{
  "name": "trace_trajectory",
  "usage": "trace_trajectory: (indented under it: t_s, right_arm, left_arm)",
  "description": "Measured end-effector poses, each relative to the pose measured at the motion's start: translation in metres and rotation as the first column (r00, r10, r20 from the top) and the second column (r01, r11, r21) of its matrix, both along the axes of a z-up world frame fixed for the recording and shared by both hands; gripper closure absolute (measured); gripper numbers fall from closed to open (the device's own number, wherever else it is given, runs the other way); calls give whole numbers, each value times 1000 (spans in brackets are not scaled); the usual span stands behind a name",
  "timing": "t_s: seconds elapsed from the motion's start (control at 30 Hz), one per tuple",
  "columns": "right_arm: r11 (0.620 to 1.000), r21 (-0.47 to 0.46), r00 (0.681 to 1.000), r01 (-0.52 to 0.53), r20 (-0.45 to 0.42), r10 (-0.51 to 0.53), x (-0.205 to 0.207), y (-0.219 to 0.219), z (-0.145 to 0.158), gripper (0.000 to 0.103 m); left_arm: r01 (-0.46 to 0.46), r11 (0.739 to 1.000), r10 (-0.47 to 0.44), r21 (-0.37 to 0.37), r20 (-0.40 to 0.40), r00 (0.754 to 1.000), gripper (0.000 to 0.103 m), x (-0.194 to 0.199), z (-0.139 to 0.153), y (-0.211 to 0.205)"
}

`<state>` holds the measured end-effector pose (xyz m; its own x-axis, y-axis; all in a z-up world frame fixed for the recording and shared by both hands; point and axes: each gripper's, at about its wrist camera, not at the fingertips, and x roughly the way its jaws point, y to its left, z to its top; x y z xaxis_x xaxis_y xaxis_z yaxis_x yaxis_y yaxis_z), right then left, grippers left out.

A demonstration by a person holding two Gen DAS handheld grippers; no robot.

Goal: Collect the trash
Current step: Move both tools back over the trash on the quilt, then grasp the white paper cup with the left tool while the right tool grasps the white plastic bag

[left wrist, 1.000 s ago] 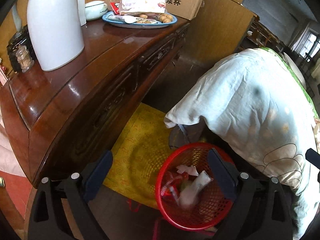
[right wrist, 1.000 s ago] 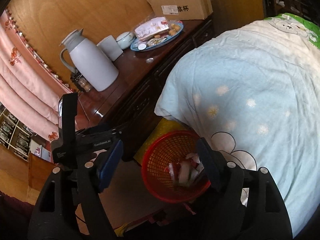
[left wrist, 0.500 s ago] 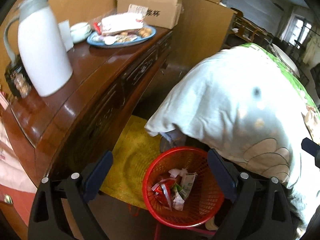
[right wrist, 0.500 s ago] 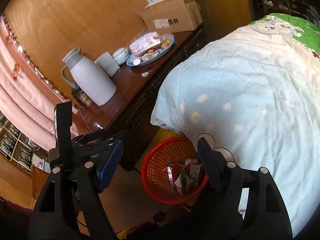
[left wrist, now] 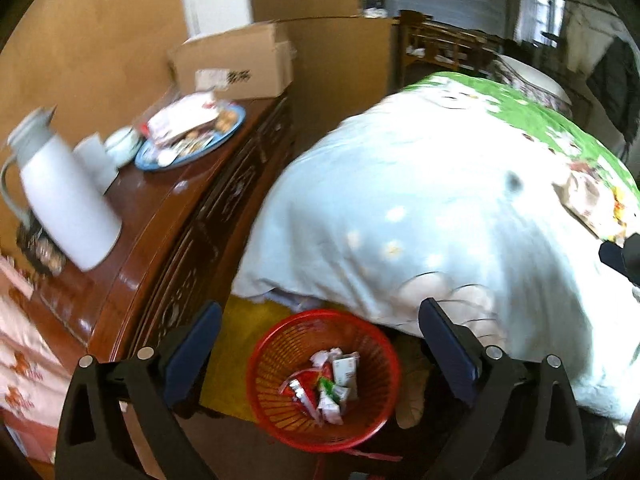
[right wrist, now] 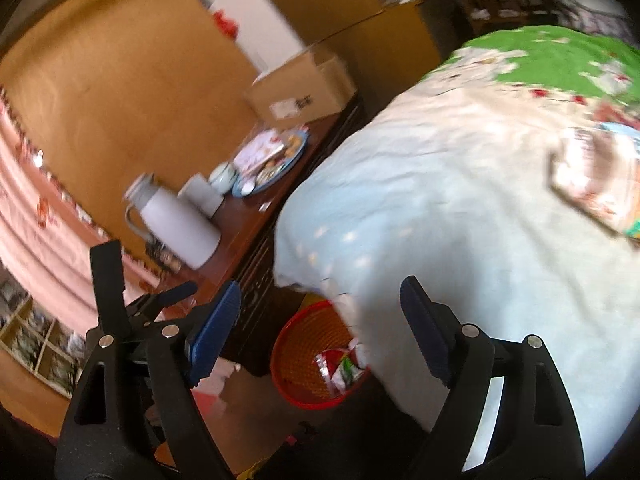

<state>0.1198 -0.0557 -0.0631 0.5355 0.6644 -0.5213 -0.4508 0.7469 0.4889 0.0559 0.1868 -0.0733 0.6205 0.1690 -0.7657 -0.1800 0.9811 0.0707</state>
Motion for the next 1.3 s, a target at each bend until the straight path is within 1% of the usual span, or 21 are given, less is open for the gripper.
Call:
trace_trajectory:
  t_s: [0.1,0.13,0.2,0.23,0.3,0.4,0.43,0.47,0.53,0.6,0.63,0.73,0.8,0.9,0.93,0.97,1.0,1.1,1.2,1.27,1.3]
  right_arm:
    - [996,40,997,74,-5,-74,3,-40,-1,23]
    - [992,56,994,112,-10,-111,4,-60,-3,23]
    - [985,68,987,160,-15,-159,5,-83,-5,23]
    - [976,71,979,204,-16,-204,5,-103,-7,23]
    - [962,62,964,267,-7,-267,3,-125,-10,23]
    - [921,21,921,388,29,-388,-7,-170,-13,22]
    - [911,12,910,412,35,-412,-10,-180,-15,20]
    - [893,4,892,451,40,-450,-14,-195,-18,20]
    - [863,-1,863,505,31,-505,-20,-218,-25,19]
    - [840,-3,840,542,25,-542,-23,-240,-32,19]
    - [821,-21,821,571,28,-570,-26,-250,-38,19]
    - [794,-87,799,602,46,-600,-29,-255,-50,19]
    - [786,-134,796,604,62,-601,-30,-254,-57,18]
    - [787,-147,801,599,108,-589,-35,-251,-57,18]
    - [785,-151,799,601,127,-587,-37,-251,-55,18]
    - [777,-149,791,612,144,-595,-40,-254,-53,18]
    - [771,-141,784,620,147,-603,-41,-258,-52,18]
    - [755,-120,764,645,109,-635,-45,-274,-55,18]
    - [736,-159,752,658,90,-653,-41,-277,-65,18]
    - [727,-177,747,664,99,-658,-37,-274,-68,21]
    - [729,-173,748,663,113,-654,-37,-272,-66,32]
  left_arm:
    - [56,998,-56,35,5,998,6,10,6,-35]
    - [69,997,-69,41,5,998,6,13,8,-43]
    - [109,993,-109,53,4,994,6,20,9,-65]
    - [138,989,-138,60,1,990,6,25,9,-81]
    - [184,981,-184,61,-5,983,6,33,5,-103]
    - [256,965,-255,53,-26,967,6,48,-3,-137]
    - [280,959,-279,51,-36,960,6,53,-7,-149]
    - [297,954,-295,49,-44,954,6,57,-11,-158]
    - [336,941,-333,45,-59,941,6,66,-18,-179]
    - [370,928,-367,42,-71,928,6,75,-24,-198]
    - [393,919,-389,37,-75,918,6,80,-27,-209]
    - [425,905,-421,31,-86,903,6,89,-32,-229]
    - [435,900,-430,31,-93,898,6,94,-34,-238]
    - [442,896,-436,35,-105,894,6,98,-40,-245]
    - [440,897,-433,37,-113,894,6,100,-42,-246]
    - [435,900,-428,37,-124,895,6,102,-45,-246]
    - [430,902,-422,33,-134,897,6,105,-47,-245]
    - [419,908,-412,17,-146,899,6,110,-50,-240]
    - [414,910,-408,9,-145,901,6,116,-50,-239]
    - [410,912,-406,4,-141,903,6,123,-49,-240]
    - [409,913,-405,-1,-133,905,6,126,-47,-240]
